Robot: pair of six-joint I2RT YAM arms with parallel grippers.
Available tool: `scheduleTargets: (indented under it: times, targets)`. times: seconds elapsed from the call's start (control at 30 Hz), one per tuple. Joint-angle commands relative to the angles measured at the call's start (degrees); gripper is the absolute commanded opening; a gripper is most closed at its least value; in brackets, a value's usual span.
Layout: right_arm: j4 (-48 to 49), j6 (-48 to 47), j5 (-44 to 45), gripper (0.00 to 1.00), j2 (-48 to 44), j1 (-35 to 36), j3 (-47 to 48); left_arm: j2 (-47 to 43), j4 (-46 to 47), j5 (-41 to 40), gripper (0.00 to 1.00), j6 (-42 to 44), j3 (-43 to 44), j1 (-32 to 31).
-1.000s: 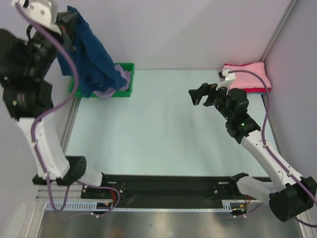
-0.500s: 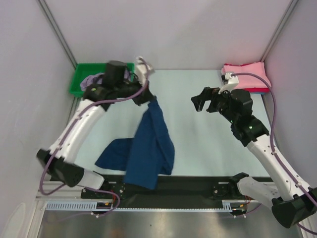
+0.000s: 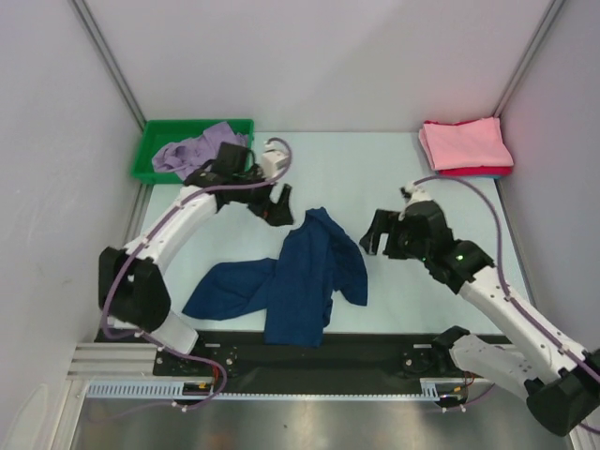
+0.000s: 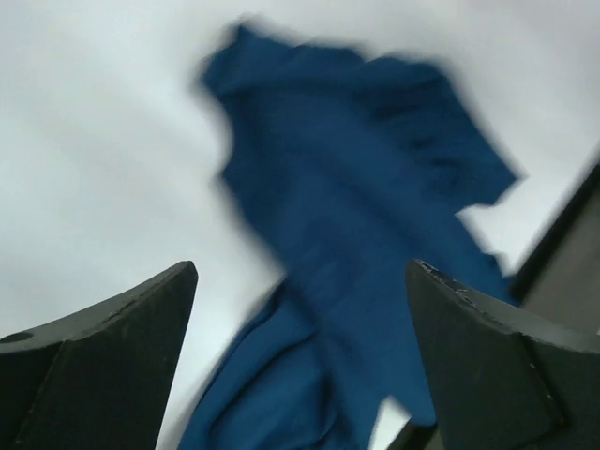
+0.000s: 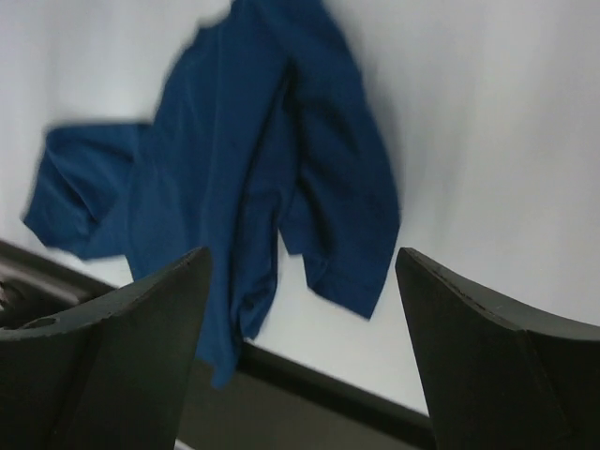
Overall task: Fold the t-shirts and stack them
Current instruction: Move the tshirt to the center of the board, then flatten the tshirt out
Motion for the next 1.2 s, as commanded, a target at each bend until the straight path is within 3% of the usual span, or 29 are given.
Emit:
scheduleTargets:
  times: [0.0,0.17,0.37,0.53,0.7,0.77,0.8,0.93,1.0,1.17]
  targets:
    - [5.41,5.89,0.83,0.86,3.82,6.11,-4.22,-9.05,-2.25,-6.93,0.97,8.83,-7.94,8.95]
    - [11.30,4.85,-2.84,0.90,19.19,11.04,-1.16,-18.72,-9.12,-16.52,0.89,26.04,-28.30,12.13]
    - [6.24,2.91,2.32,0.93,36.48,15.79,15.18,-25.94,-3.53,-28.02,0.95,30.12,-44.77,13.45]
    - [-1.60,2.13,3.99,0.96,48.64,14.92,26.78,-19.81,4.04,-33.06,0.97,28.28,-47.43,14.15]
    - [-3.54,0.19,6.10,0.95,55.06,14.57,29.61,-13.56,9.85,-36.66,0.91,26.96,-47.43,14.15]
    - [-2.76,-0.43,4.88,0.83,56.38,13.78,29.79,-11.10,9.42,-35.17,0.75,26.78,-46.29,14.15]
    - [-1.88,-0.69,3.66,0.64,57.35,13.08,29.44,-9.96,8.89,-33.69,0.59,26.61,-45.16,14.15]
    - [0.31,-1.04,4.69,0.05,56.14,9.22,28.74,-9.07,7.31,-26.50,0.21,25.47,-40.25,14.15]
    - [1.46,-2.71,4.79,0.00,55.25,6.67,29.26,-8.54,7.22,-23.93,0.00,24.33,-37.60,14.06]
    - [6.56,-10.87,0.13,0.00,55.33,-2.82,32.51,-4.85,8.53,-15.76,0.00,21.25,-27.58,13.71]
